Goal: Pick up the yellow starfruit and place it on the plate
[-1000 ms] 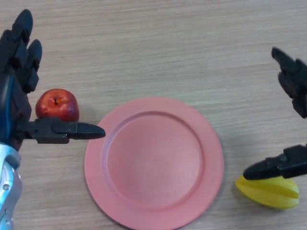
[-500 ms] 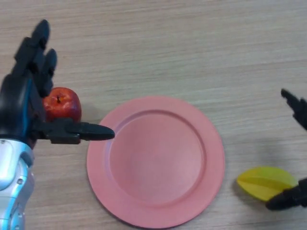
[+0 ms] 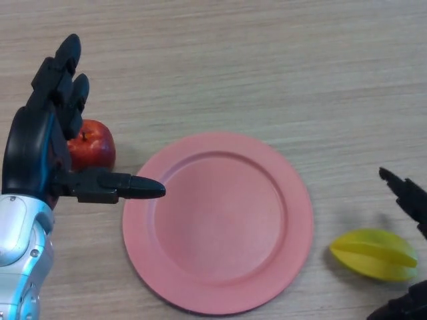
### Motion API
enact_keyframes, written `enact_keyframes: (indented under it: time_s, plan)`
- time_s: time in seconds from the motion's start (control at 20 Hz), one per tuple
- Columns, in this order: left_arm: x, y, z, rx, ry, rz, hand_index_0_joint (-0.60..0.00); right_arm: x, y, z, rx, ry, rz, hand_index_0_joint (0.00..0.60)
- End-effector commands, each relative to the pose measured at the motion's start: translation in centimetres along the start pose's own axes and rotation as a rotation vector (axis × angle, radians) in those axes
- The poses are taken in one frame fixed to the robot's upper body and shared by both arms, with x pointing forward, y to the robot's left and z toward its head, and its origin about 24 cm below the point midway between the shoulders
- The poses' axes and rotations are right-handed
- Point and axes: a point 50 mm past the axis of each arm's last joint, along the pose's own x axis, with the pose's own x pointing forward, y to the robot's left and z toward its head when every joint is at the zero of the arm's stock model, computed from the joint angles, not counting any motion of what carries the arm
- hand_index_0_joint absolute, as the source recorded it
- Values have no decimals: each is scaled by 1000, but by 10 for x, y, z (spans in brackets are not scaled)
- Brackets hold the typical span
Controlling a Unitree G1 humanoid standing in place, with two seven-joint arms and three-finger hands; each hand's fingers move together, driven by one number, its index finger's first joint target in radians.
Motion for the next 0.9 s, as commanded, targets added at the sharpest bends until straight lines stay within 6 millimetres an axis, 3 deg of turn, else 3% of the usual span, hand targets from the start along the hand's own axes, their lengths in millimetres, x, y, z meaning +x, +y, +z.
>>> enact_keyframes:
  time_s: [0.05, 0.25, 0.3, 0.35, 0.5, 0.55, 0.8, 0.9]
  plan:
    - [-1, 8, 37, 41, -230, 10, 0, -1, -15, 15, -52, -126, -72, 0]
    - [0, 8, 38, 41, -235, 1, 0, 8, -16, 9, -62, -84, -104, 0]
    - [0, 8, 38, 42, -233, 0, 0, 9, -16, 8, -66, -80, -111, 50]
    - [0, 8, 37, 43, -234, 0, 0, 10, -17, 7, -73, -77, -115, 150]
    - [-1, 9, 32, 74, -233, -6, 0, 15, -20, -2, -217, -28, -149, 550]
    - [-1, 10, 31, 81, -230, -6, 0, 15, -24, -7, -313, -6, -155, 600]
    - [0, 13, 27, 77, -235, 18, 0, 13, -33, -9, -601, 19, -132, 600]
    - [-2, 13, 28, 79, -230, 14, 0, 13, -38, 5, -606, -23, -181, 600]
